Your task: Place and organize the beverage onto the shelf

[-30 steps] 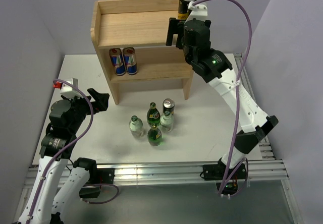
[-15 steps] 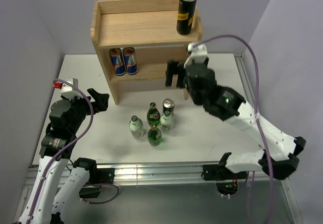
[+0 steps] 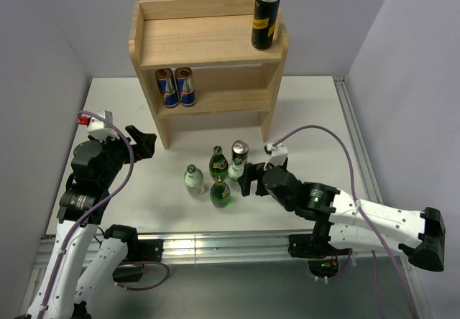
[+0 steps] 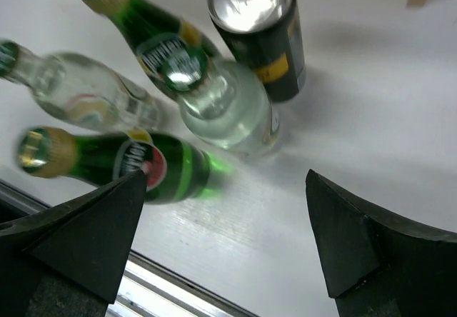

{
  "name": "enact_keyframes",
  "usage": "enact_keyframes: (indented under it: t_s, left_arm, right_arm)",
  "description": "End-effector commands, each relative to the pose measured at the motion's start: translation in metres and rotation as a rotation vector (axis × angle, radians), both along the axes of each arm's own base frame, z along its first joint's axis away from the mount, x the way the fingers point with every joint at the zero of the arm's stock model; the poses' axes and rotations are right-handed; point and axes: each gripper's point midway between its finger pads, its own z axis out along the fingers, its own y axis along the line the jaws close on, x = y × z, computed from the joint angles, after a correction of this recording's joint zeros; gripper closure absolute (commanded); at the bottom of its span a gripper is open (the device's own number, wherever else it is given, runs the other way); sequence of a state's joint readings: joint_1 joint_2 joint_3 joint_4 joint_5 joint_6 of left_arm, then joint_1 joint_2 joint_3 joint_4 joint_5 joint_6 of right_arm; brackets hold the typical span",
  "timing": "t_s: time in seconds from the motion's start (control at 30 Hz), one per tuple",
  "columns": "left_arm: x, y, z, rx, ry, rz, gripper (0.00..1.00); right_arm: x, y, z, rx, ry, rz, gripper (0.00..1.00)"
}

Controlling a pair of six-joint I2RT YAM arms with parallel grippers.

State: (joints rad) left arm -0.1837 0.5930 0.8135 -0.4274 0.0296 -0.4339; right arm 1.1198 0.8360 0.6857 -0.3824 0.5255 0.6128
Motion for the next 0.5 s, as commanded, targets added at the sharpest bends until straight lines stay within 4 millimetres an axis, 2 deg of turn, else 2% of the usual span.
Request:
enact_keyframes:
  t_s: [0.0,0.1,0.23,0.47]
  left_arm:
    - [0.002,0.000,0.012,0.004,-0.040,-0.007,0.01]
    - [0.002,0.000,0.012,0.002,-0.044,-0.008,0.01]
    - [0.003,-0.001,0.010,0.005,-0.037,-0.010,0.01]
    - [0.003,-0.002,0.011,0.004,-0.040,-0.018,0.01]
  right_arm:
    - [-0.002,0.020,-0.017,0.131,0.044,-0.013,0.00]
    - [0.000,0.029,-0.042,0.129,0.065,-0.016,0.00]
    - [0.002,0.039,-0.058,0.114,0.085,-0.010,0.00]
    - [0.019,0.053,-0.068,0.115,0.037,-0.038,0.00]
